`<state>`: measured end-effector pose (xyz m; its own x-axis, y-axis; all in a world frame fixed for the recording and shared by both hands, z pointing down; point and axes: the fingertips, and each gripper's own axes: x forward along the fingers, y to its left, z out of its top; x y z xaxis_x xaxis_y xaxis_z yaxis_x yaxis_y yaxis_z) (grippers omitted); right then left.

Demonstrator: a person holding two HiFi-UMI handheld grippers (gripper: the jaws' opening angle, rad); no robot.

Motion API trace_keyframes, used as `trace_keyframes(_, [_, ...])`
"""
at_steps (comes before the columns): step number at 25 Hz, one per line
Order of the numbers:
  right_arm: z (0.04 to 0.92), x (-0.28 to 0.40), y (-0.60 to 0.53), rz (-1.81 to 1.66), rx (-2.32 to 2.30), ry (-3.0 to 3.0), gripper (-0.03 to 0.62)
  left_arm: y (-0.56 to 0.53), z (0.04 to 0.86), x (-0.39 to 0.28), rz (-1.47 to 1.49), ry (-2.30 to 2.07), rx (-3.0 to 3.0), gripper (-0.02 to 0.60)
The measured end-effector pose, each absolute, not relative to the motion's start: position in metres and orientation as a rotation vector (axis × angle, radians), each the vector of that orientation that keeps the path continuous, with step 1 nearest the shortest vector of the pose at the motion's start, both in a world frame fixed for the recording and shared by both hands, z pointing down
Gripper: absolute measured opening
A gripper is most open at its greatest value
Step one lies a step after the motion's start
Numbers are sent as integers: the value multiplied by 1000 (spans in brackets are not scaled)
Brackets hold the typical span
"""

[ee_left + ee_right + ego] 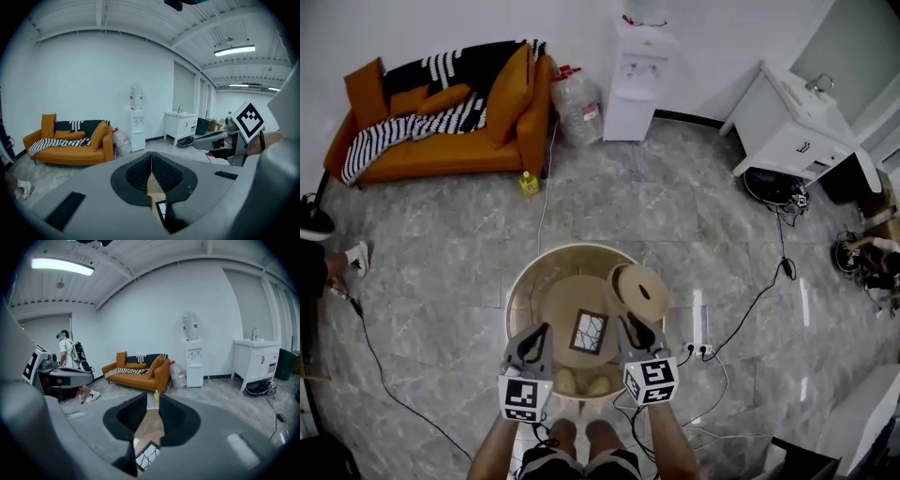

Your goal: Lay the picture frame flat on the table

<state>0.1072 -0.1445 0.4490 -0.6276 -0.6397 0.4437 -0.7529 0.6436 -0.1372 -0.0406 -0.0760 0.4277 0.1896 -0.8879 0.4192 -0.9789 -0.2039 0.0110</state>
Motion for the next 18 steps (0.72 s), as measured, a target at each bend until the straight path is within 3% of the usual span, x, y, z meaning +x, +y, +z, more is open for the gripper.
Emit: trace_keyframes(18, [269,139,-77,199,1291,-2625,0,-10,278,-15,402,-1828,2301,20])
